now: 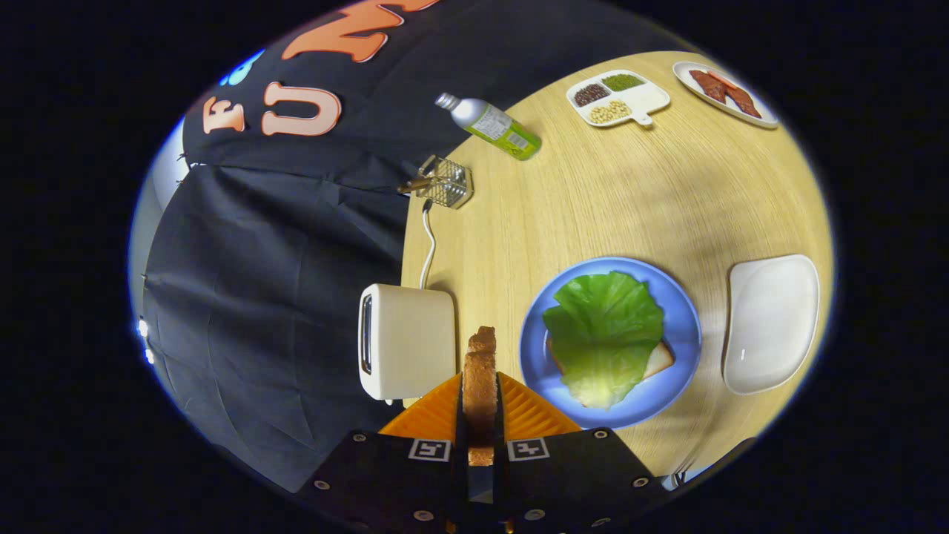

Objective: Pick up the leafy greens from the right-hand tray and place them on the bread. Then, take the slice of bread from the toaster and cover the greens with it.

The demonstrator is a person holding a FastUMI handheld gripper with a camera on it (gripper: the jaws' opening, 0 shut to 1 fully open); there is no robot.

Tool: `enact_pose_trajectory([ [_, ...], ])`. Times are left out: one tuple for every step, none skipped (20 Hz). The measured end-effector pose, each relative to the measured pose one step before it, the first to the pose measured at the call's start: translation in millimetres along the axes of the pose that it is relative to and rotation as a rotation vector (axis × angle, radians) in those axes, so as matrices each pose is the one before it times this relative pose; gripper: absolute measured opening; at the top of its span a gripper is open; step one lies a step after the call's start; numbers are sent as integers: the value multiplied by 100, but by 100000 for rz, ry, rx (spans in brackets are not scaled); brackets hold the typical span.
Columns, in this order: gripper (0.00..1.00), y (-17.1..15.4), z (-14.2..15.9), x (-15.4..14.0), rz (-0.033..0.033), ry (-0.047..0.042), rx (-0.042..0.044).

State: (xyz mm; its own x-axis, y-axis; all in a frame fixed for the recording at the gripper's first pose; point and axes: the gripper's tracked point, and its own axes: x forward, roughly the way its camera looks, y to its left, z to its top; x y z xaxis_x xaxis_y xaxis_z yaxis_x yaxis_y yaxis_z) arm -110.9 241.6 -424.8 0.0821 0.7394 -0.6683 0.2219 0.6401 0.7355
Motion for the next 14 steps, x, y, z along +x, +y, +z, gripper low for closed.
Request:
enact_pose_trajectory([
  [14,-967,79,454,-1700,426,1411],
  [14,-879,111,292,-851,248,968],
  [14,-693,68,401,-324,179,1521],
  [14,-278,-223,-186,667,506,743],
  [14,-499,-83,233,-458,968,-599],
  [14,-683,-164,92,-1693,1383,-1320],
  [14,-738,-189,132,-1927,1896,-1250],
  [13,-429,-202,121,-1260,1640,-929],
  [13,-408,175,206,-546,879,-114],
  [13,-332,-35,213,-679,1342,607],
  [13,-420,233,187,-1377,593,-113],
  [13,-609,378,90,-1920,305,-1364],
  [14,-363,491,23,-1583,-396,-1720],
  [14,-45,345,106,-926,-398,-1408],
])
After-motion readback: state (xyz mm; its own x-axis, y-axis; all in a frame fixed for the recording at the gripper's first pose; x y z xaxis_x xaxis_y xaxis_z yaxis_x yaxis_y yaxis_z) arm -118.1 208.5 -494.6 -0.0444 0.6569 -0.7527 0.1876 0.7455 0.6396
